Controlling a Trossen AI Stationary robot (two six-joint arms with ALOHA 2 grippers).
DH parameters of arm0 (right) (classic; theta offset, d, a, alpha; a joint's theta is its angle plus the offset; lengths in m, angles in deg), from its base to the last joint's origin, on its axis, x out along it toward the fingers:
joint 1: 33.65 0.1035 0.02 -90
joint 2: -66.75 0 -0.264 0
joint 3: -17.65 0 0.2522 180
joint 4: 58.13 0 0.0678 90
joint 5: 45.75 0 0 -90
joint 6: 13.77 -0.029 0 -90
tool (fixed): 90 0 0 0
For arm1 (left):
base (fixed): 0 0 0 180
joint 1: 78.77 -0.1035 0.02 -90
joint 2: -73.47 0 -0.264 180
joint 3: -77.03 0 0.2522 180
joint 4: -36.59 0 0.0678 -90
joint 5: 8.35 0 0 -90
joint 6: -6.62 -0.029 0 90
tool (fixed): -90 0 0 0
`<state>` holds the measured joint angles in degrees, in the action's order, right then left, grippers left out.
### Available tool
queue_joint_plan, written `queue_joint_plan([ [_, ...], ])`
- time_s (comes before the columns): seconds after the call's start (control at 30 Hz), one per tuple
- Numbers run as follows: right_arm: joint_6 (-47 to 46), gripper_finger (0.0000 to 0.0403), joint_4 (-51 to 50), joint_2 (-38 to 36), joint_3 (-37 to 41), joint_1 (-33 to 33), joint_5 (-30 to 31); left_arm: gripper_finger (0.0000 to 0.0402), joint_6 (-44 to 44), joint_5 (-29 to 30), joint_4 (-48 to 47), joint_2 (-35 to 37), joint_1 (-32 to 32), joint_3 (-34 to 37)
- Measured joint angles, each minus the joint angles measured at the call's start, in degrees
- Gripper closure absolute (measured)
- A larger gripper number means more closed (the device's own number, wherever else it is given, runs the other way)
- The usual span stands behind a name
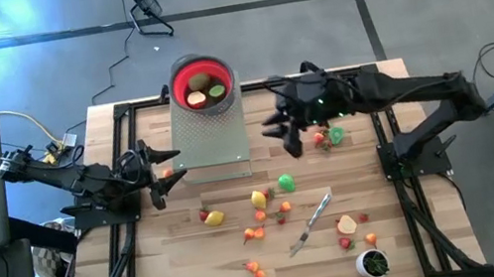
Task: Pick & Place Fruit
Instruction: Put the strawberry into the red strainer on the shelf
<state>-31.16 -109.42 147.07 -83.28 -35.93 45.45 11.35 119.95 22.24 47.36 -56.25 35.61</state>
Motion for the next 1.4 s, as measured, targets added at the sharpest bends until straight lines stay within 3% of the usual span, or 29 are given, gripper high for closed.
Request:
queue_joint_plan([
  [0.1,-5.0,0.0329,-6.4,-2.3,0.0,2.3,2.7,0.0135,1.2,0.0,-0.2,0.0,0.0,0.0],
  [0.27,-4.2,0.0376,-7.3,-4.3,0.0,6.8,18.1,0.0135,0.6,0.0,-3.5,0.0,0.0,-0.1],
  [0.33,-2.3,0.0391,-6.9,-4.3,0.0,7.5,20.6,0.0135,3.0,0.0,-5.6,0.0,0.0,-0.1],
  [0.5,-0.3,0.0397,-7.1,-4.0,0.0,7.7,21.0,0.0135,8.7,0.0,-6.5,0.0,0.0,-0.1],
  [0.73,2.0,0.0398,-11.7,-3.0,0.0,6.3,20.9,0.0135,-2.0,3.8,-0.8,0.0,0.0,-0.1],
  [1.0,-12.0,0.0399,-25.9,-3.1,0.4,-0.1,27.9,0.0135,-1.8,3.8,0.5,0.0,0.0,-0.1],
  [1.17,-15.2,0.0399,-27.3,-3.0,3.9,-4.5,25.6,0.0135,-1.3,3.8,0.5,0.0,0.0,-0.1],
  [1.4,-17.5,0.0399,-30.5,-3.0,12.6,-11.5,14.1,0.0135,-1.2,3.7,0.5,0.0,0.0,-0.1],
])
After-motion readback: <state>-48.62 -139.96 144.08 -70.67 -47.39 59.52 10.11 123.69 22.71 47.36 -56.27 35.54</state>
